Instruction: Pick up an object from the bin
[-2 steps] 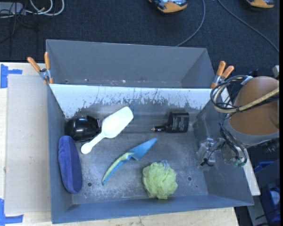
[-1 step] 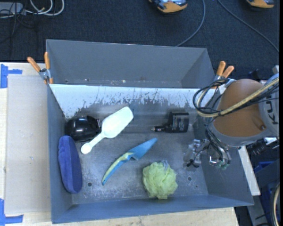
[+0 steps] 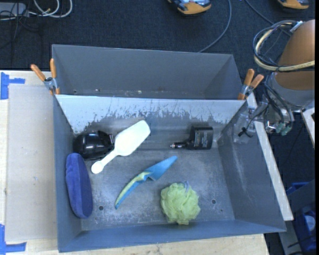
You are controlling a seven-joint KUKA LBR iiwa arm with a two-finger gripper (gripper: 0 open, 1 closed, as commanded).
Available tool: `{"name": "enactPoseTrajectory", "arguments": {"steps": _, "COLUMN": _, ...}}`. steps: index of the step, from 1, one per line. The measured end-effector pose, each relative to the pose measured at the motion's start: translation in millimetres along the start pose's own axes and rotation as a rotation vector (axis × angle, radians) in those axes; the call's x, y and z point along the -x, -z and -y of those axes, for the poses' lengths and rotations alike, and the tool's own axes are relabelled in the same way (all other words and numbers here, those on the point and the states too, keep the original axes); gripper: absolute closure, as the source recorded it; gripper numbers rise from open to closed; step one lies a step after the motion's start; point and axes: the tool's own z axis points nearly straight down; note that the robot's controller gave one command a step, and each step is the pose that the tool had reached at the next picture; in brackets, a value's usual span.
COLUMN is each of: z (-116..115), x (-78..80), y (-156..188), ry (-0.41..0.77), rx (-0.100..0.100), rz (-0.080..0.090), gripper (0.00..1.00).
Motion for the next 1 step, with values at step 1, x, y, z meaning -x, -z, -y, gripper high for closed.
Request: {"name": "enactPoseTrajectory", "arguments": {"steps": 1, "z": 26.1, "x": 19.7, "y": -42.5, "ry": 0.215, "rx": 0.0, "rz": -0.002, "gripper": 1.0}}
